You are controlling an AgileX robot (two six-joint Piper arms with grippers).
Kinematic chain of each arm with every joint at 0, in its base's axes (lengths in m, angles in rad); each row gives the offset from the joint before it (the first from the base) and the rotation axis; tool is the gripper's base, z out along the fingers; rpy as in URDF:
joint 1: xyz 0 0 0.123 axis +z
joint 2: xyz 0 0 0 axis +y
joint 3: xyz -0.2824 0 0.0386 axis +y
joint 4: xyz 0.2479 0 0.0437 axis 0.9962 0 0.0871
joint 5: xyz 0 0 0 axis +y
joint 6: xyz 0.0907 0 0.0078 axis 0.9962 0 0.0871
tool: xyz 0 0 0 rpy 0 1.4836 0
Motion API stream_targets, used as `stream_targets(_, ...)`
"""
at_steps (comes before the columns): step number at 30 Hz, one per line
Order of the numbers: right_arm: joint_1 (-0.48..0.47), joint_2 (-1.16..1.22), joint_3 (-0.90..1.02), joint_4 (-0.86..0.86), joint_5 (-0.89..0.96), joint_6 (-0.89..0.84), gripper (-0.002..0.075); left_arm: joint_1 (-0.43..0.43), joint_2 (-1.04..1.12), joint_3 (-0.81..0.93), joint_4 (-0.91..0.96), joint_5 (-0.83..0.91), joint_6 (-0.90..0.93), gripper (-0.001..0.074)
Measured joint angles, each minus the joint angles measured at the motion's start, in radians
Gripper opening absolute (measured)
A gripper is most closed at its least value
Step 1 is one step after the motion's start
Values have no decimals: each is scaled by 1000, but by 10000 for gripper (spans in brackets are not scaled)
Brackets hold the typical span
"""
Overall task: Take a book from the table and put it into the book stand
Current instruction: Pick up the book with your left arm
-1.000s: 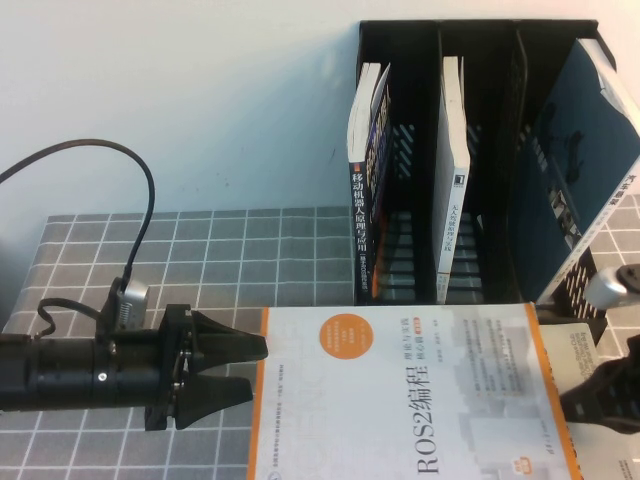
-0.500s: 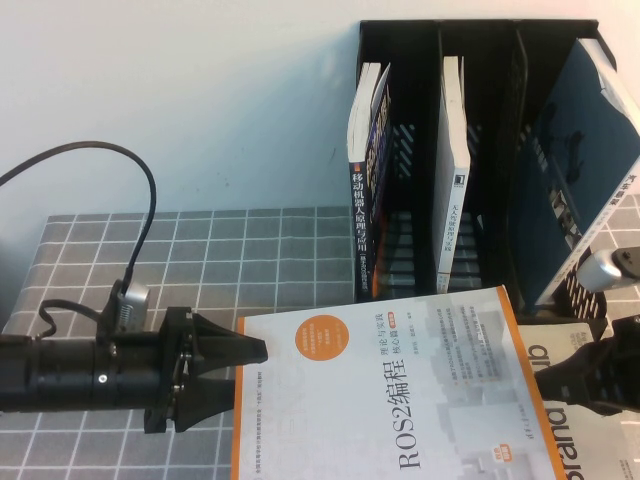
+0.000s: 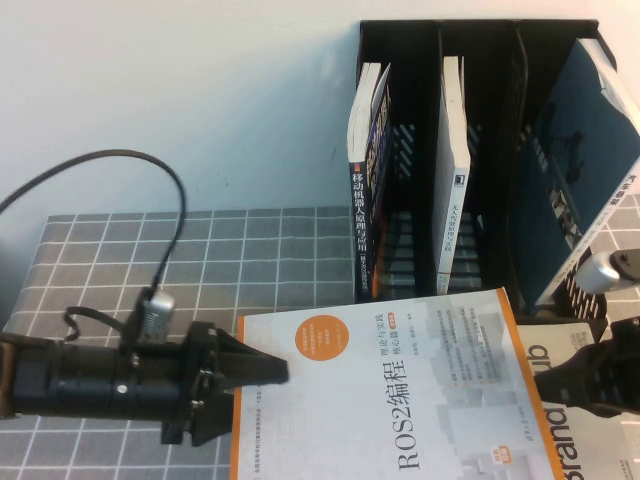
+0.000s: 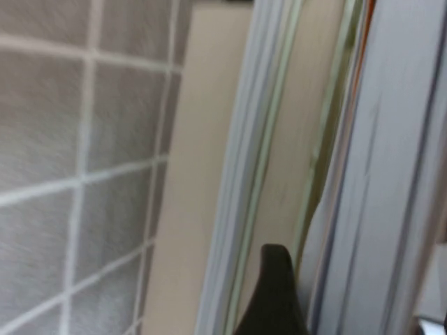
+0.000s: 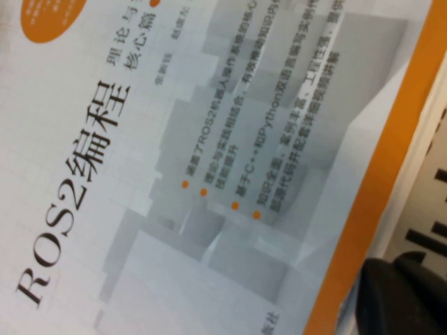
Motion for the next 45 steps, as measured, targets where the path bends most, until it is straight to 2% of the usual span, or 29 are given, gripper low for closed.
stream_targets(4,0,25,-1,-1,19,0,-3,-52,0,0,-9,-4,21,494)
stream_targets(8,0,33,-1,-2,24,0,-3,-62,1,0,-24,-9,31,494)
stream_targets(20,0,33,-1,-2,34,-6,-3,35,1,0,2,-5,23,494)
stream_targets(31,0,33,-1,-2,33,-18,-3,39,1,0,39,-4,11,487)
stream_targets(34,0,33,-1,-2,33,-18,-3,39,1,0,41,-4,11,418)
stream_targets(39,0,33,-1,-2,12,-19,-3,39,1,0,45,1,11,136)
stream_targets(45,0,-65,-14,-23,6,-20,-3,40,-47,0,45,7,5,120)
